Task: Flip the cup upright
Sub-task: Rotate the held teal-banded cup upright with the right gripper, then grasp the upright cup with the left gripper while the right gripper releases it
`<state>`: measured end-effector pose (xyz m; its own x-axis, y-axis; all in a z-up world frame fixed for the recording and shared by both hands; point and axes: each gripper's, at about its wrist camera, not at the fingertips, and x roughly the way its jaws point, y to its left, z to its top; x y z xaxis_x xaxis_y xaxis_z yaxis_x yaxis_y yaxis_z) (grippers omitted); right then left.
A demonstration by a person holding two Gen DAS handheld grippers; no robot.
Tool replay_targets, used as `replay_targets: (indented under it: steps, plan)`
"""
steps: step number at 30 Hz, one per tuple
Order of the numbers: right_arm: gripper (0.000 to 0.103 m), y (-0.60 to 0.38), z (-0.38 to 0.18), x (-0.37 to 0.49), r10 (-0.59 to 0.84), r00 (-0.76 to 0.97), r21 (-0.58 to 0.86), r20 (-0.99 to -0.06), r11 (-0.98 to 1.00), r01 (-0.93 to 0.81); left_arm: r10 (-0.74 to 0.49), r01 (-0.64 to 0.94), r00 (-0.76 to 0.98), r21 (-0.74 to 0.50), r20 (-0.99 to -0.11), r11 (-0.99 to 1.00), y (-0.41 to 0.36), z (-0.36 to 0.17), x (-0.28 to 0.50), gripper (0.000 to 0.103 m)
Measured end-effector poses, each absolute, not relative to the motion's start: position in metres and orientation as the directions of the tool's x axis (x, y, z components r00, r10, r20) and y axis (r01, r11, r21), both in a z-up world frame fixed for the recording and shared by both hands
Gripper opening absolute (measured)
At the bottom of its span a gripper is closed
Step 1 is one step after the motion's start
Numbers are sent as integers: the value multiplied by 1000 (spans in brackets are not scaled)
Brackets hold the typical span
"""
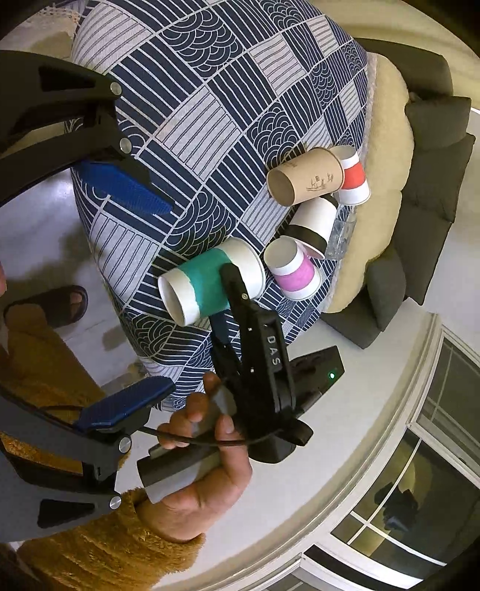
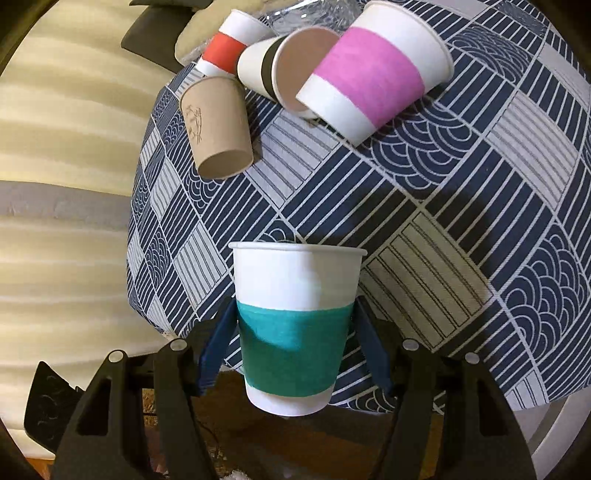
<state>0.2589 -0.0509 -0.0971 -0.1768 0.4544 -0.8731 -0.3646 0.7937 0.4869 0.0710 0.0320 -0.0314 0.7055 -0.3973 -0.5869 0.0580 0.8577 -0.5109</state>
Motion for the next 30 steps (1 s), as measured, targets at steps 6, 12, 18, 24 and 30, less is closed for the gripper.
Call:
replay_targets:
  steps: [6,12,18,24,30]
  plan:
    - [67,-52,-96,259,461,-170,490,-871,796,-355,-394,61,699,-499,-596,864,28,-32,74,87]
    - [71,-59,-89,262,477,-166,504,-863,788,-353,-387,61,693,-485,-608,872,25,-35,75,87]
    - [71,-76,-69,258,512,-138,523,-848,767,-372,-385,41,683,-493,-621,869,27,-39,79,87]
    - [71,-110,-34,243,552,-56,520,-832,739,-429,-408,29,648,-514,-643,857,23,-40,96,87]
    - [71,-153,-19,230,597,3,533,-803,720,-445,-390,-27,616,-514,-684,858,17,-29,122,87]
